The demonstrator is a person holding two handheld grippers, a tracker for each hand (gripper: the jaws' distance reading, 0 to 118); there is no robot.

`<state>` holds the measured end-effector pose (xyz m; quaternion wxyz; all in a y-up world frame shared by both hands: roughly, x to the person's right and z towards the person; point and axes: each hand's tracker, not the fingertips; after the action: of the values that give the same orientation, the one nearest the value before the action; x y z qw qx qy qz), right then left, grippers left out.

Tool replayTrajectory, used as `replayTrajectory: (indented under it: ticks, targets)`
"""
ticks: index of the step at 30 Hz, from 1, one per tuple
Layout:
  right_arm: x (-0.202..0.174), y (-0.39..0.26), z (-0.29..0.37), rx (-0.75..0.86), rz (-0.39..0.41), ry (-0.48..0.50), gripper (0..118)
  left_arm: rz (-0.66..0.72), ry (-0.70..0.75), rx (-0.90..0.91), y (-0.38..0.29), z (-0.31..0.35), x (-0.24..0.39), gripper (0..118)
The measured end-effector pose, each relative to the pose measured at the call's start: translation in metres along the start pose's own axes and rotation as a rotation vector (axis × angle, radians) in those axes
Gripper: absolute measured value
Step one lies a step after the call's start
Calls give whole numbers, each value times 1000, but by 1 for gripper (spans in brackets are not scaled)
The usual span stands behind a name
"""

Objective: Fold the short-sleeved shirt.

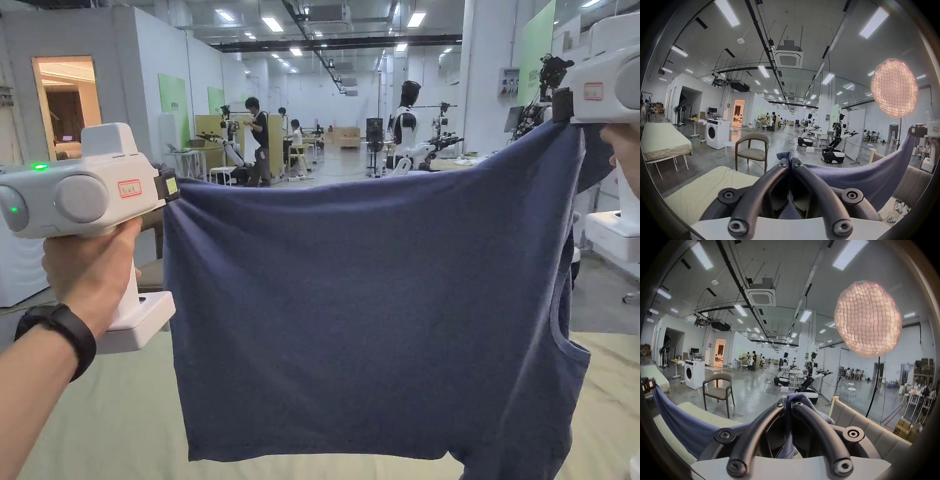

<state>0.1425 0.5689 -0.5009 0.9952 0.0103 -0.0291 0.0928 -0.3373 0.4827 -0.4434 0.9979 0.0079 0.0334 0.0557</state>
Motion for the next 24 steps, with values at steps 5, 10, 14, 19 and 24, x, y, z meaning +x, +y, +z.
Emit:
replayTrajectory:
  ticks: [5, 10, 14, 19, 24]
  targets:
    - [-2, -20, -5, -43, -10, 18, 1, 7, -5, -25, -27, -8, 0, 0]
    - [-3, -89, 0, -125, -58, 49, 1, 49, -115, -111, -103, 10, -4, 0]
    - [2, -144, 15, -226, -73, 90, 1, 87, -107, -211, -153, 33, -2, 0]
    - [20, -214, 73, -284, -145, 141, 1, 138, -116, -279, -204, 84, -7, 0]
    - [36, -295, 171, -353, -165, 155, 1, 170, -147, -366, -267, 162, -25, 0]
